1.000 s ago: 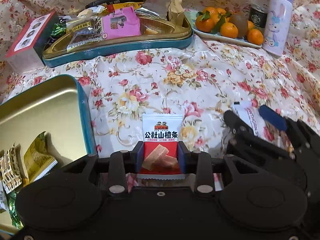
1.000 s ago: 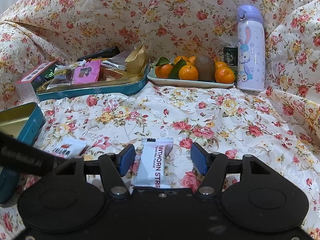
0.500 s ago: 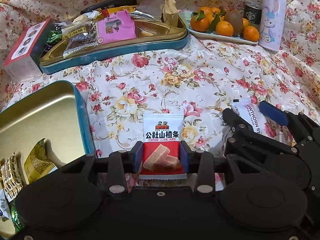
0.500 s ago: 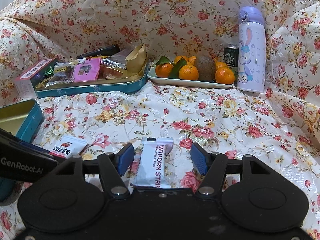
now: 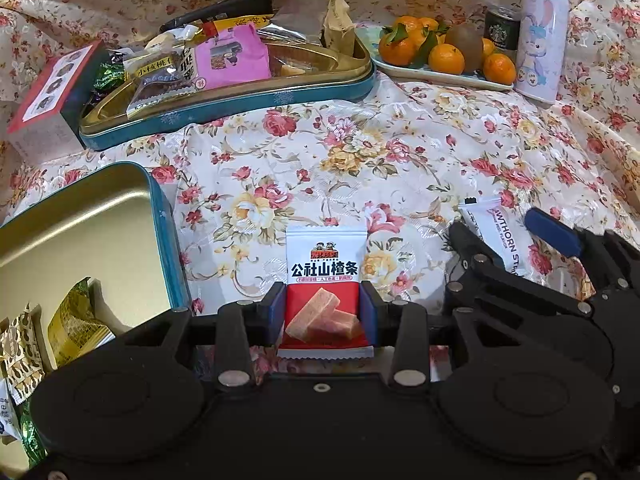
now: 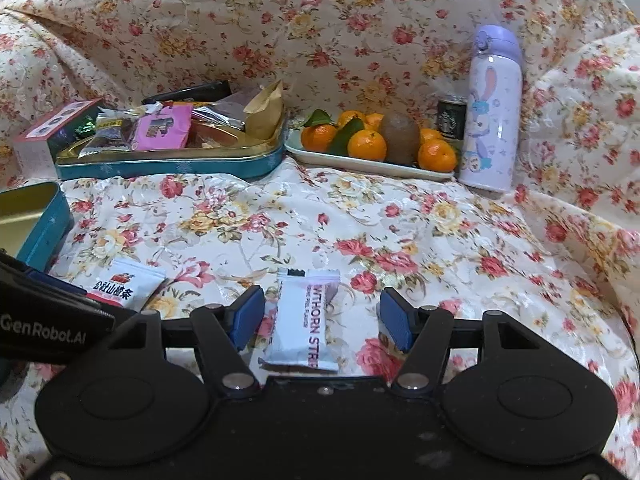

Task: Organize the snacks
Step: 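Lift both held packets off the quilt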

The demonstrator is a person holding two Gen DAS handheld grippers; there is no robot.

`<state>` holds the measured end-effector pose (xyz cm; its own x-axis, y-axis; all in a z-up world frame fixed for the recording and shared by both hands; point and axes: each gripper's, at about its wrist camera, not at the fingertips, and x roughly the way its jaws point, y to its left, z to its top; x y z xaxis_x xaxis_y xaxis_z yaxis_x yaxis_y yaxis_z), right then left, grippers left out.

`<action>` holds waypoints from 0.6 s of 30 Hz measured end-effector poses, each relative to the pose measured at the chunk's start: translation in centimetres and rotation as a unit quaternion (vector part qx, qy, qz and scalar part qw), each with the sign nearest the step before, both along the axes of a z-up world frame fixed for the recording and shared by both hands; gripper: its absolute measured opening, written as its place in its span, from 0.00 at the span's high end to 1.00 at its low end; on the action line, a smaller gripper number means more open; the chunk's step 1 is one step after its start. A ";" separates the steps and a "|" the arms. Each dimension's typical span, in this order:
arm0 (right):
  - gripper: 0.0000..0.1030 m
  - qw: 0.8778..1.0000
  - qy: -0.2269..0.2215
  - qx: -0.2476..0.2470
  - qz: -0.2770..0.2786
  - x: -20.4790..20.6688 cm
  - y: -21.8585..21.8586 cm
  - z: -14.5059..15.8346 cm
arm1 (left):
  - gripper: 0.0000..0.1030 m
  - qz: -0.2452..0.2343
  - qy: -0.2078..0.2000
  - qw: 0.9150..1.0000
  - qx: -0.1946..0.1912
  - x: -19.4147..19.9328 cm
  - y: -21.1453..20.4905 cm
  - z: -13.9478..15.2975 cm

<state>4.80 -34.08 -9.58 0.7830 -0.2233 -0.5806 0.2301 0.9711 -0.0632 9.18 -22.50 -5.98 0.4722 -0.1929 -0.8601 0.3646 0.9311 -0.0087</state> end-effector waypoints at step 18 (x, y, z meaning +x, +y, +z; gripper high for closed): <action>0.66 0.996 -0.008 0.073 -0.051 -4.9 0.1 0.7 | 0.53 -0.008 -0.012 1.000 -0.001 -0.3 0.2 0.0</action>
